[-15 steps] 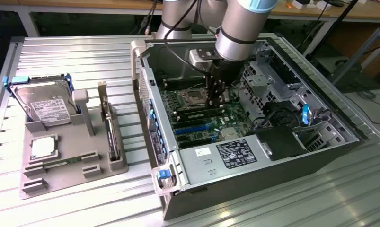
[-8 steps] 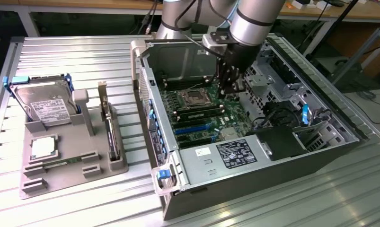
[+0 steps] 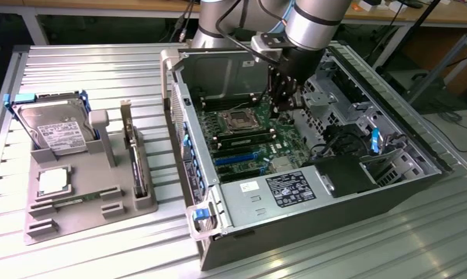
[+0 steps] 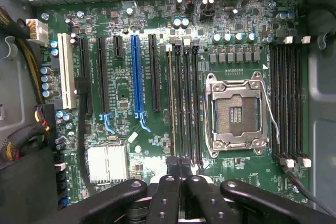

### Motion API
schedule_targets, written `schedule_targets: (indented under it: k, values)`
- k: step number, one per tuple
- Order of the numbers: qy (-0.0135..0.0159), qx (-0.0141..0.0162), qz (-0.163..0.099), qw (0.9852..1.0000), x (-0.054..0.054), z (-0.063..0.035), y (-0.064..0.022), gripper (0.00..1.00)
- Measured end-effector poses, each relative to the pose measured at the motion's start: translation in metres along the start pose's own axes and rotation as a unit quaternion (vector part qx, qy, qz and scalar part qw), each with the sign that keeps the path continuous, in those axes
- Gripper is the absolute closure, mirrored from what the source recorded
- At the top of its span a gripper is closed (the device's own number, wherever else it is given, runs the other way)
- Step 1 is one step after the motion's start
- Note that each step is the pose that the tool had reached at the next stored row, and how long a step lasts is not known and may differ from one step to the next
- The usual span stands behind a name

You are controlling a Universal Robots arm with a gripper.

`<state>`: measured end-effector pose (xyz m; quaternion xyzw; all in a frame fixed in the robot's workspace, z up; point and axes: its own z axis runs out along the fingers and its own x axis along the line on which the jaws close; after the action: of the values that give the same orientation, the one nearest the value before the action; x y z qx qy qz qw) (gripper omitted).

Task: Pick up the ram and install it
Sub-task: 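Press down the ram until it locks into place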

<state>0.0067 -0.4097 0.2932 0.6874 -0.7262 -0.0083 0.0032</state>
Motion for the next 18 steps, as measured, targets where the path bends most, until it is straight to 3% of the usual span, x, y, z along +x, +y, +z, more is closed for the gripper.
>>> schedule_targets:
  k: [13,18]
  values:
    - [-0.0001,0.0000,0.001,1.0000,0.0000,0.0000,0.0000,0.89]
    - [-0.0005,0.0002,0.029,0.9996,0.0000,0.0000,0.0000,0.89]
